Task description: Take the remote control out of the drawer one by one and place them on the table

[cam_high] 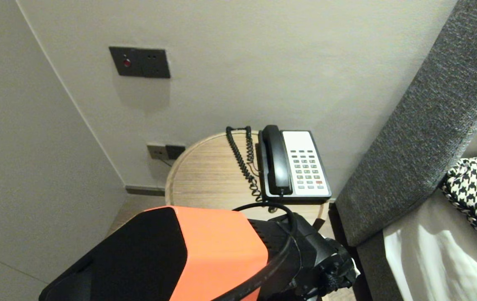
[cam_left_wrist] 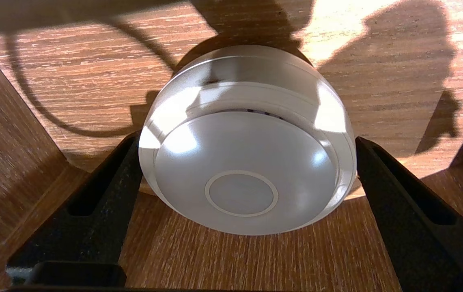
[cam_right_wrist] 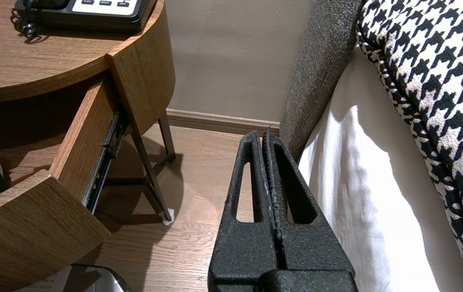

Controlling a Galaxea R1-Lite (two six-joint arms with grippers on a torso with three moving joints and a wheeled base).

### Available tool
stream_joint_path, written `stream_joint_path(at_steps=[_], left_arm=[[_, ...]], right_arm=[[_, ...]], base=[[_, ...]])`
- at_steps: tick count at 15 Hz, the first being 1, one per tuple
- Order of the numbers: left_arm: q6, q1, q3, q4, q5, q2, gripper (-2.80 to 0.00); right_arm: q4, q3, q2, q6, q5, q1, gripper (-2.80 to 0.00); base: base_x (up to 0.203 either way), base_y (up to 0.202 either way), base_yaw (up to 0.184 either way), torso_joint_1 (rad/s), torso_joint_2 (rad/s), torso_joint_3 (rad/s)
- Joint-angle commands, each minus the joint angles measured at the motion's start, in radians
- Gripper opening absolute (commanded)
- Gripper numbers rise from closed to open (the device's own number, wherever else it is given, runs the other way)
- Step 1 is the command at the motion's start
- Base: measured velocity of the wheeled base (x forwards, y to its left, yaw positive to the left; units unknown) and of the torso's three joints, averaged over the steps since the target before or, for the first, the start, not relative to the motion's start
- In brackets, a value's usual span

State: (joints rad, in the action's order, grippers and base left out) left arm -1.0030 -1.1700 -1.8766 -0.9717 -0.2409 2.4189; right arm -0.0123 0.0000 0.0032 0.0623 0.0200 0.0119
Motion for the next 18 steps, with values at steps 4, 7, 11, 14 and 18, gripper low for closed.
stream_joint_path(at_steps=[4, 7, 11, 14, 18], left_arm=[[-0.005, 0.000, -0.001, -0.005, 0.003, 0.005, 0.00], [-0.006, 0.000, -0.007, -0.005, 0.008, 0.011, 0.00], [-0.006, 0.000, -0.008, -0.005, 0.017, 0.011, -2.80], [-0.006, 0.000, -0.012, -0.005, 0.025, 0.012, -2.80], [-0.006, 0.000, -0.015, -0.002, 0.023, 0.014, -2.80]], right_arm=[[-0.001, 0.000, 0.001, 0.001, 0.000, 0.000, -2.80], [0.000, 0.000, 0.001, 0.001, 0.000, 0.000, -2.80], [0.000, 0.000, 0.001, 0.001, 0.000, 0.000, -2.80], [0.000, 0.000, 0.001, 0.001, 0.000, 0.000, -2.80], [0.000, 0.000, 0.001, 0.001, 0.000, 0.000, -2.80]], base=[[0.000, 0.000, 0.000, 0.000, 0.00, 0.000], [0.000, 0.000, 0.000, 0.000, 0.00, 0.000], [0.000, 0.000, 0.000, 0.000, 0.00, 0.000], [0.000, 0.000, 0.000, 0.000, 0.00, 0.000], [0.000, 0.000, 0.000, 0.000, 0.00, 0.000]])
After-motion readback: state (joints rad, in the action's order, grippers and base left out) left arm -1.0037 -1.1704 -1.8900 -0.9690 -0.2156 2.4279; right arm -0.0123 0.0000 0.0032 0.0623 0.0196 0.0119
